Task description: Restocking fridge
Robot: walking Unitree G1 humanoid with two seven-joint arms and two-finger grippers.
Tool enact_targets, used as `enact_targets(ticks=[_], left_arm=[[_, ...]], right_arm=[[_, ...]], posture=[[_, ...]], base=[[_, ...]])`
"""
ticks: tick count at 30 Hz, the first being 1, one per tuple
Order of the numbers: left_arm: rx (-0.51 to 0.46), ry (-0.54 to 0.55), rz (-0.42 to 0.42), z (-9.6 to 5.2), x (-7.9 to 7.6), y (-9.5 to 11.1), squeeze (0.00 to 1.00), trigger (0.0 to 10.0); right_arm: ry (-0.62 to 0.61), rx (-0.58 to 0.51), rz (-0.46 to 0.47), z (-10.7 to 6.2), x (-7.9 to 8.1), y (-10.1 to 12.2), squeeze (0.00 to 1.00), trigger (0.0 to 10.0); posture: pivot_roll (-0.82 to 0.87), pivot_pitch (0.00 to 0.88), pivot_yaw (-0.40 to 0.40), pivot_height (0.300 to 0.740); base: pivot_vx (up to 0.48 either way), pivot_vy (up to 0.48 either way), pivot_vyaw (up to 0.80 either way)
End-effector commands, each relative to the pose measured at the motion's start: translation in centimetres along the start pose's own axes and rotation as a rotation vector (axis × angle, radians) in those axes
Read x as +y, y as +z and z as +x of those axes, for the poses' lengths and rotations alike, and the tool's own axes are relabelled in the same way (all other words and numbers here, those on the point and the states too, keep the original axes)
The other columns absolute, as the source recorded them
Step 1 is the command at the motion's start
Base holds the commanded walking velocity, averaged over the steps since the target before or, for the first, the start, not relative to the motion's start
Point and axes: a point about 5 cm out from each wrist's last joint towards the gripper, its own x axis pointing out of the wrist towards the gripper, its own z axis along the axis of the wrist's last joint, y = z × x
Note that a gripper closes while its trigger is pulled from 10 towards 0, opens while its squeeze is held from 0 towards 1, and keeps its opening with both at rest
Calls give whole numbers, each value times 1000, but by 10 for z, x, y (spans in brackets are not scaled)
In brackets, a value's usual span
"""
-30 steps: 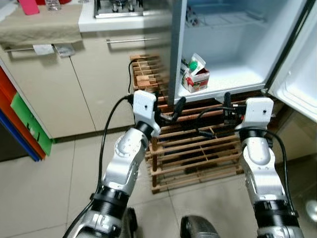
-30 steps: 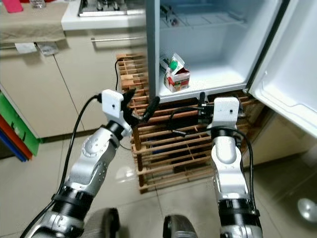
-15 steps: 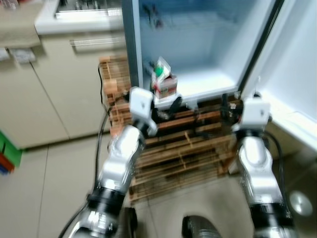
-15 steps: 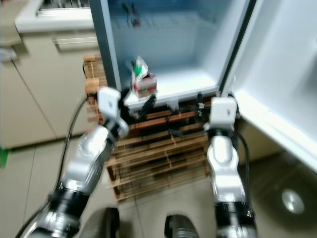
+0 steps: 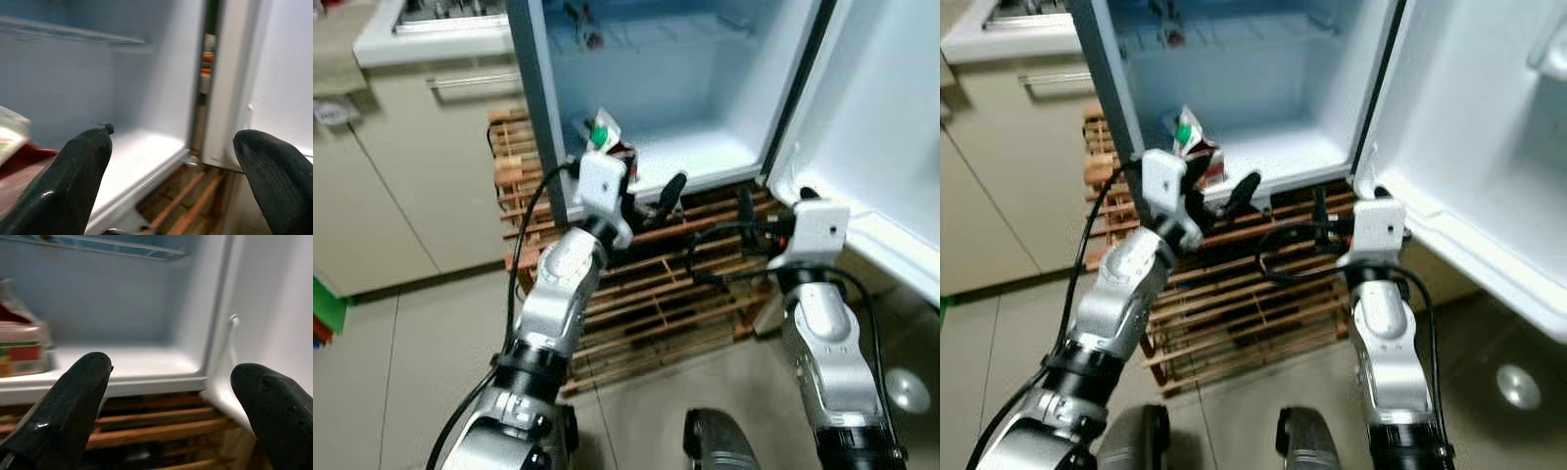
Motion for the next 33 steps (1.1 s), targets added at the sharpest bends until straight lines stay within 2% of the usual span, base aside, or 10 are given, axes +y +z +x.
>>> enact_targets(ticks=[1,4,8,11,12,17,24,28,29,33], left_arm=[[20,10,-7,4,1,-3,0,10000],[40,81,-18,14,7,-2,0,10000],[43,149,-28,16,16,-1,0,10000],[40,207,-36,13,25,0,0,10000],[37,263,-42,8,34,-1,0,10000],[38,362,-29,-5,48,-3,0,10000],[48,377,-19,-3,51,-5,0,10000],[47,351,0,7,48,-1,0,10000],[45,354,17,14,48,2,0,10000],[41,364,3,20,45,3,0,10000]], right_arm=[[41,-7,22,-1,4,7,0,10000],[101,-1,24,-10,11,16,0,10000],[124,14,28,-19,14,23,0,10000],[142,32,35,-26,16,27,0,10000],[156,51,42,-31,19,29,0,10000],[164,71,48,-33,20,29,0,10000],[182,94,46,-35,24,31,0,10000],[185,102,45,-35,26,32,0,10000],[186,102,37,-34,26,31,0,10000],[182,104,34,-35,26,32,0,10000]], posture=[[-197,66,17,636],[-237,117,26,636],[-256,161,34,636],[-260,184,37,636],[-255,201,39,636],[-243,211,37,636],[-236,216,34,636],[-232,215,37,636],[-238,211,41,636],[-243,212,41,636]], base=[[0,0,0],[0,0,0],[0,0,0],[0,0,0],[0,0,0],[0,0,0],[0,0,0],[0,0,0],[0,0,0],[0,0,0]])
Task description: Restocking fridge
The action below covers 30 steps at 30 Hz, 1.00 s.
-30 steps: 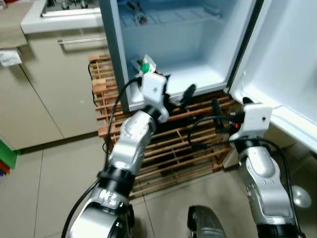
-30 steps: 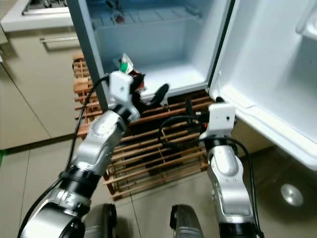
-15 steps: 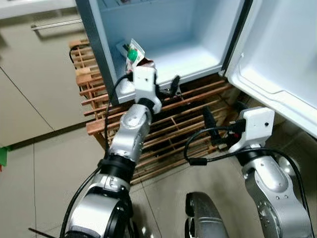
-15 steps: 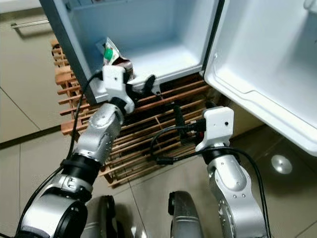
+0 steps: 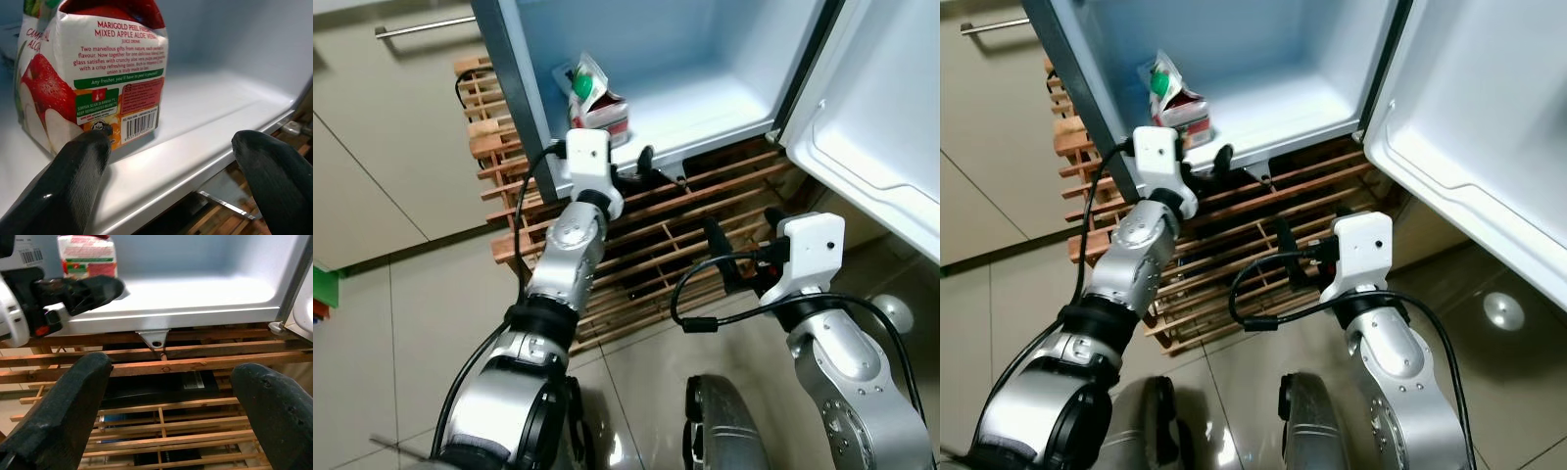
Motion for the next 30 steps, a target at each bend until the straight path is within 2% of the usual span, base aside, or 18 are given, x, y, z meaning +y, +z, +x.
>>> enact_targets(ticks=[1,3,6,14,22,28,29,30], left_arm=[[-11,30,0,2,2,3,0,10000],[-11,27,-11,5,-5,2,0,10000],[-6,27,-2,5,-5,0,0,10000],[37,45,65,0,10,-16,0,10000],[-1,30,71,-5,17,-14,0,10000],[-51,15,61,-16,22,-8,0,10000],[-61,12,53,-27,24,-5,0,10000],[-62,12,48,-32,25,-4,0,10000]], right_arm=[[0,-8,-10,-3,0,4,0,10000],[-2,-2,-13,-4,0,4,0,10000],[-2,0,-15,-5,1,4,0,10000],[5,13,-24,-6,2,2,0,10000],[3,14,-24,-6,3,2,0,10000],[3,23,-16,-6,0,-1,0,10000],[11,30,-9,-6,0,-3,0,10000],[16,32,-7,-6,1,-4,0,10000]], posture=[[-243,212,41,636],[-248,212,41,636],[-248,212,41,636],[-251,208,35,636],[-255,203,37,636],[-234,164,17,636],[-221,147,4,636],[-221,147,4,636]], base=[[0,0,0],[0,0,0],[0,0,0],[0,0,0],[0,0,0],[0,0,0],[0,0,0],[0,0,0]])
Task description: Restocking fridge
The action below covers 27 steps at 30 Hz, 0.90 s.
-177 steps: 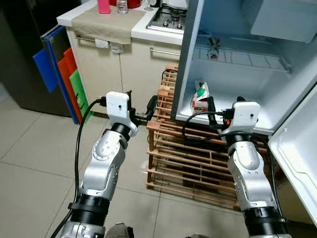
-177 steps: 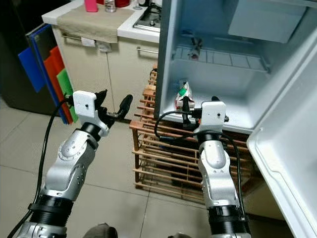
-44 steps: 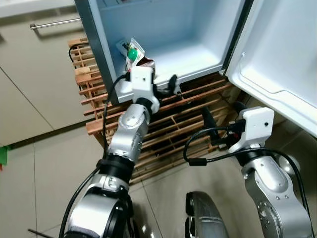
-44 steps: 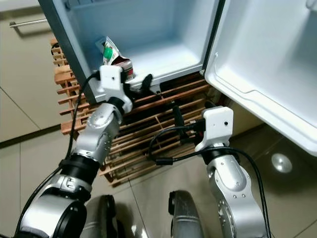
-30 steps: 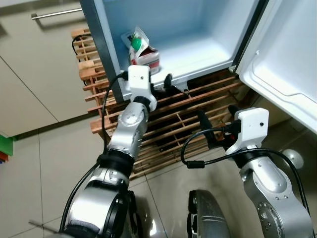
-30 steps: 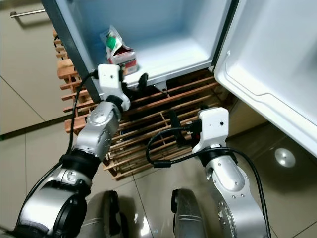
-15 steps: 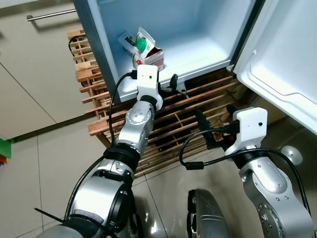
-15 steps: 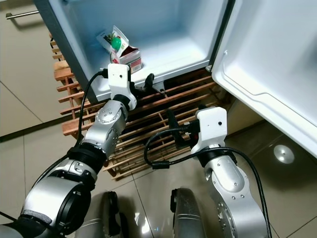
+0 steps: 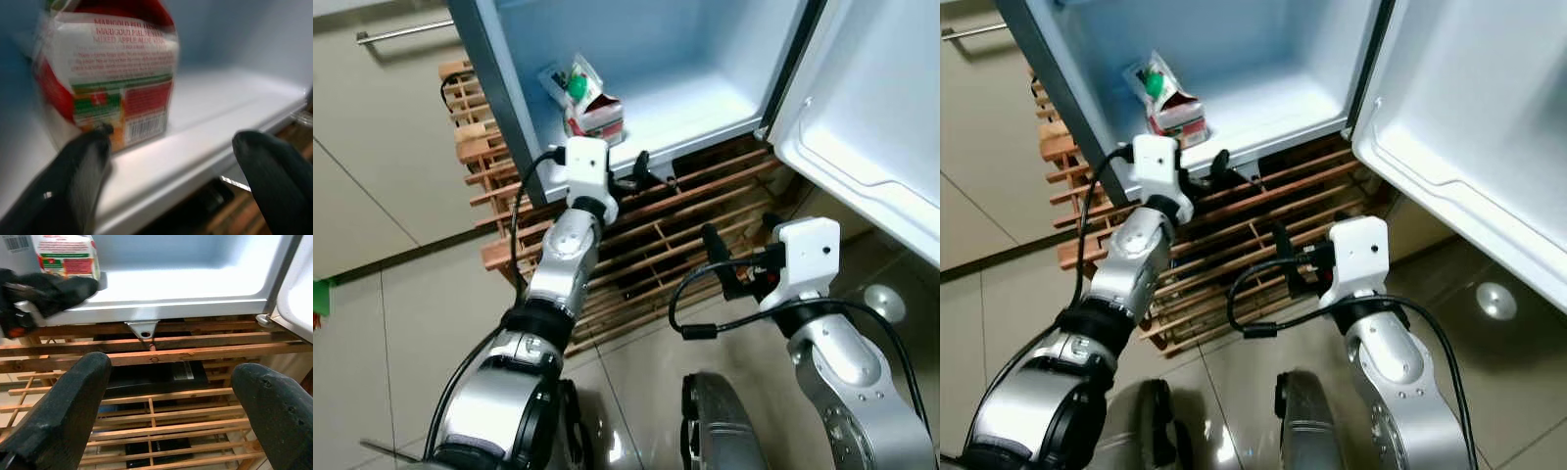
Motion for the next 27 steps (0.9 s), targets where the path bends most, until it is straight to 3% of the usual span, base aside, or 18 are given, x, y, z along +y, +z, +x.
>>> enact_targets(ticks=[1,5,10,13,19,23,25,26,27], left_arm=[[-7,-21,-8,-7,-1,7,0,10000],[5,-27,-44,-24,-9,6,0,10000],[-1,-59,-148,-42,-31,12,0,10000],[-27,-70,-171,-50,-31,18,0,10000],[-45,45,-109,-78,-3,24,0,10000],[-137,164,41,-95,17,45,0,10000],[-155,191,69,-97,20,50,0,10000],[-178,256,145,-100,31,56,0,10000],[-178,256,145,-100,31,56,0,10000]], right_arm=[[16,6,15,0,0,-2,0,10000],[48,8,7,6,-1,-4,0,10000],[75,8,-16,11,-8,-2,0,10000],[88,4,-31,11,-9,1,0,10000],[33,-25,6,14,-21,5,0,10000],[-114,-79,56,20,-32,1,0,10000],[-135,-91,53,21,-33,1,0,10000],[-193,-118,57,25,-38,-2,0,10000],[-193,-118,57,25,-38,-2,0,10000]], posture=[[-209,134,-7,636],[-188,111,-31,636],[-184,90,-74,636],[-187,85,-92,636],[-156,64,-99,636],[-107,23,-68,636],[-107,23,-68,636],[-74,0,-47,636],[-74,0,-47,636]], base=[[0,0,0],[0,0,0],[0,0,0],[0,0,0],[0,0,0],[0,0,0],[0,0,0],[0,0,0],[0,0,0]])
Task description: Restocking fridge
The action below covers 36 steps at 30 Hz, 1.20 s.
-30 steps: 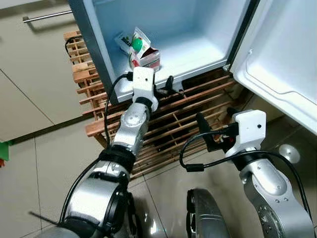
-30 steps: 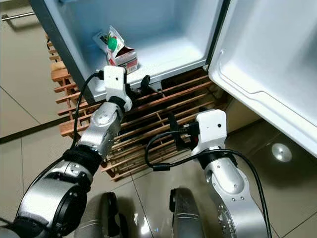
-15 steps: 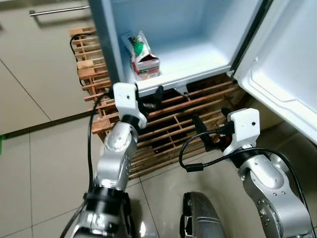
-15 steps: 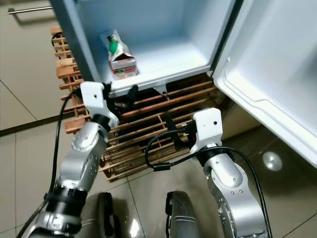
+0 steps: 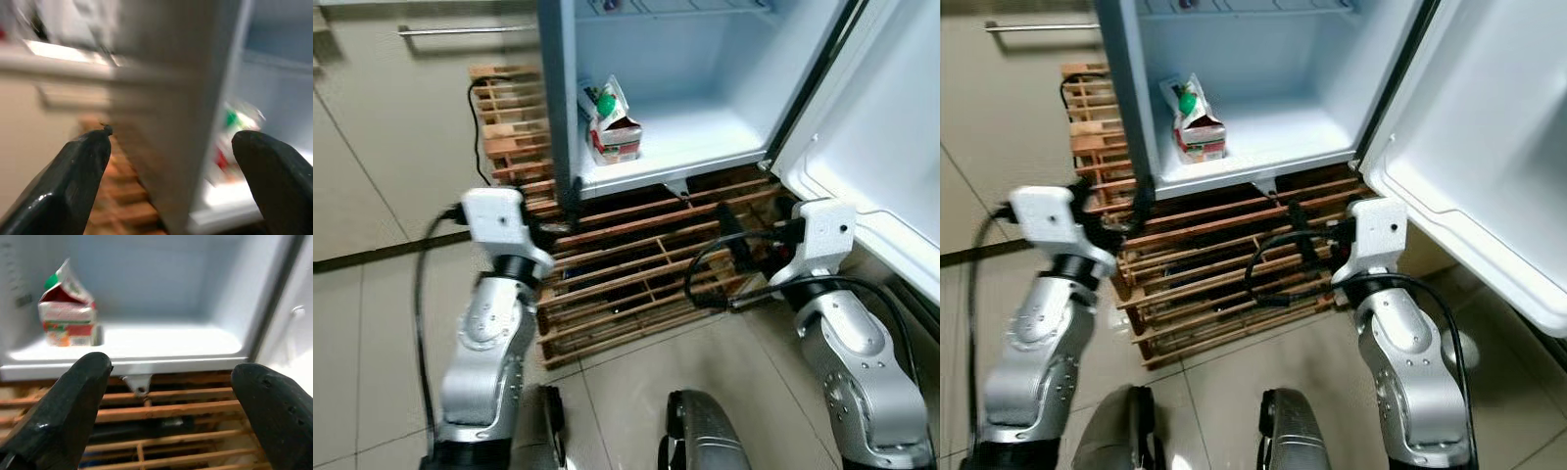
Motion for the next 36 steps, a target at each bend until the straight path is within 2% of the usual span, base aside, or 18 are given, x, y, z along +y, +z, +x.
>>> enact_targets(ticks=[1,2,3,5,6,7,8,10,11,15,19,27,28,30,36], left_arm=[[-19,31,39,1,3,2,0,10000],[18,58,100,1,12,-8,0,10000],[33,55,135,-1,12,-13,0,10000],[42,51,159,-2,12,-16,0,10000],[78,25,141,1,3,-21,0,10000],[78,25,141,1,3,-21,0,10000],[104,28,95,8,-1,-23,0,10000],[105,28,84,11,-2,-23,0,10000],[101,28,92,18,-5,-24,0,10000],[106,9,54,24,-14,-29,0,10000],[117,-24,36,25,-18,-31,0,10000],[115,-48,17,28,-25,-34,0,10000],[152,-38,-8,24,-28,-42,0,10000],[199,-16,-21,22,-25,-51,0,10000],[200,-40,-6,22,-20,-52,0,10000]], right_arm=[[-61,-34,-10,3,-9,2,0,10000],[-100,-36,7,7,-12,-5,0,10000],[-117,-31,11,8,-13,-8,0,10000],[-129,-29,14,8,-14,-11,0,10000],[-143,-32,8,9,-15,-14,0,10000],[-143,-32,8,9,-15,-14,0,10000],[-147,-41,6,12,-15,-16,0,10000],[-145,-45,5,13,-14,-16,0,10000],[-136,-54,4,17,-11,-16,0,10000],[-113,-68,-1,24,-5,-15,0,10000],[-97,-90,-17,25,-4,-12,0,10000],[-63,-105,-22,25,-1,-10,0,10000],[-86,-96,-9,26,-4,-13,0,10000],[-112,-88,-6,27,-8,-16,0,10000],[-121,-75,-18,22,-12,-21,0,10000]], posture=[[-72,0,-45,636],[-63,0,-36,636],[-62,0,-35,636],[-62,0,-35,636],[-60,0,-29,636],[-60,0,-29,636],[-71,0,-28,636],[-71,0,-28,636],[-78,0,-27,636],[-102,0,-18,636],[-114,0,-13,636],[-122,0,-12,675],[-114,0,-10,684],[-112,0,-8,699],[-112,0,-3,728]], base=[[0,0,0],[0,0,0],[0,0,0],[0,0,0],[0,0,0],[0,0,0],[0,0,0],[0,0,0],[0,0,0],[0,0,0],[0,0,0],[0,0,0],[0,0,0],[0,0,0],[0,0,0]])
